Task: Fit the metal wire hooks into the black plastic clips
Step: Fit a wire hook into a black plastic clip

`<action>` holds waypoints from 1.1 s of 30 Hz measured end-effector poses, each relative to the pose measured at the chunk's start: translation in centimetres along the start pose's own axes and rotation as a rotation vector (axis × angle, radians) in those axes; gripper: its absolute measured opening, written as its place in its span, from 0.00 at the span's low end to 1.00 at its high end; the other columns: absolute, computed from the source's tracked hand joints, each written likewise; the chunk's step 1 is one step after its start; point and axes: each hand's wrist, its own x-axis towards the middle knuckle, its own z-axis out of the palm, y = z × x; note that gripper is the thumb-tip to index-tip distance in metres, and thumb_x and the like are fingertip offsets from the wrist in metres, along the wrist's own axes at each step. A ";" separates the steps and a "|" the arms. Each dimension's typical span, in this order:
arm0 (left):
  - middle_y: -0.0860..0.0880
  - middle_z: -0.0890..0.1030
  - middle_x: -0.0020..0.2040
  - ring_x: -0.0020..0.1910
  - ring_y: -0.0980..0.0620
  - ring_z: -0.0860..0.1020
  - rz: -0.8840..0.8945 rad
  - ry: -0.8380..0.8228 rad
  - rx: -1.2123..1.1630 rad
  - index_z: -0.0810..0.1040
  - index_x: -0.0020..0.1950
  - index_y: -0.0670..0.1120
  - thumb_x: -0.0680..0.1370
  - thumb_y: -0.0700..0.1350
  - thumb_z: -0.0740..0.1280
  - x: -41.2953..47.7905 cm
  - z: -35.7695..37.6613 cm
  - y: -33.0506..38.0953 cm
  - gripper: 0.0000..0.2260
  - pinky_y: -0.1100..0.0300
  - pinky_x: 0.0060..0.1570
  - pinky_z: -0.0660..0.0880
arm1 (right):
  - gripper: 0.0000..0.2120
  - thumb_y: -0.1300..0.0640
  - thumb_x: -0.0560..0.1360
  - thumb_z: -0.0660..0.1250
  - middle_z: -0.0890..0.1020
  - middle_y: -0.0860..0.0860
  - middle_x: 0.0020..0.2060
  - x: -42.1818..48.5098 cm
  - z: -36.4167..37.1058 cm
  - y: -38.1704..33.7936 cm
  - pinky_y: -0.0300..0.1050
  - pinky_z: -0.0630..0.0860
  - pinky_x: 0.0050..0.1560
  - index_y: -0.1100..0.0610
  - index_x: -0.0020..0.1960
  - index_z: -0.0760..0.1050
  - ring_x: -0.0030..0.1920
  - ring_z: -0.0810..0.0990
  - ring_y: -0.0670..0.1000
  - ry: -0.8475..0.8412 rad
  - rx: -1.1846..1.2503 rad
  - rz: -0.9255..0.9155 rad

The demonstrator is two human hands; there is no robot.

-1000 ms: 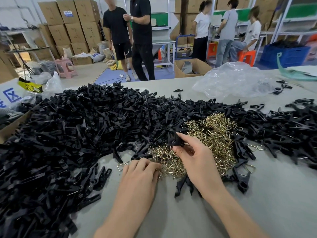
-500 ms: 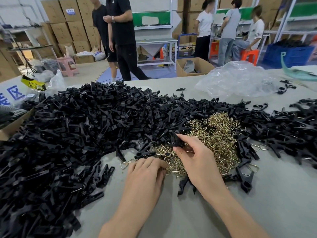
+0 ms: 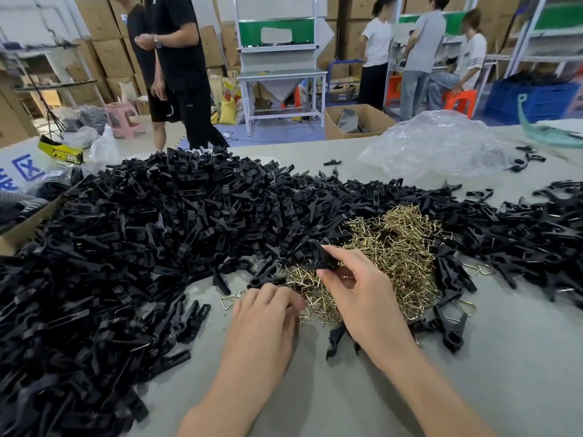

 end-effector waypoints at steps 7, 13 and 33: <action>0.70 0.76 0.46 0.54 0.66 0.72 -0.033 0.125 -0.174 0.72 0.47 0.65 0.80 0.48 0.67 0.1 -0.3 -0.2 0.10 0.65 0.53 0.66 | 0.17 0.57 0.80 0.69 0.79 0.36 0.54 -0.1 -0.2 -0.1 0.29 0.72 0.55 0.43 0.66 0.78 0.54 0.80 0.40 -0.014 0.036 0.016; 0.64 0.74 0.50 0.55 0.57 0.72 -0.023 0.063 0.067 0.79 0.57 0.58 0.79 0.60 0.60 -0.2 -0.3 -0.7 0.13 0.61 0.55 0.61 | 0.17 0.58 0.80 0.69 0.79 0.37 0.55 -0.1 -0.2 -0.2 0.29 0.73 0.53 0.45 0.66 0.78 0.54 0.79 0.39 -0.016 0.040 0.000; 0.56 0.85 0.38 0.36 0.64 0.80 -0.387 0.305 -0.841 0.85 0.51 0.55 0.79 0.44 0.69 0.7 -2.9 0.8 0.07 0.74 0.39 0.73 | 0.13 0.61 0.77 0.72 0.81 0.38 0.48 -0.5 0.3 -0.5 0.34 0.76 0.53 0.46 0.57 0.78 0.50 0.80 0.41 -0.162 -0.075 -0.052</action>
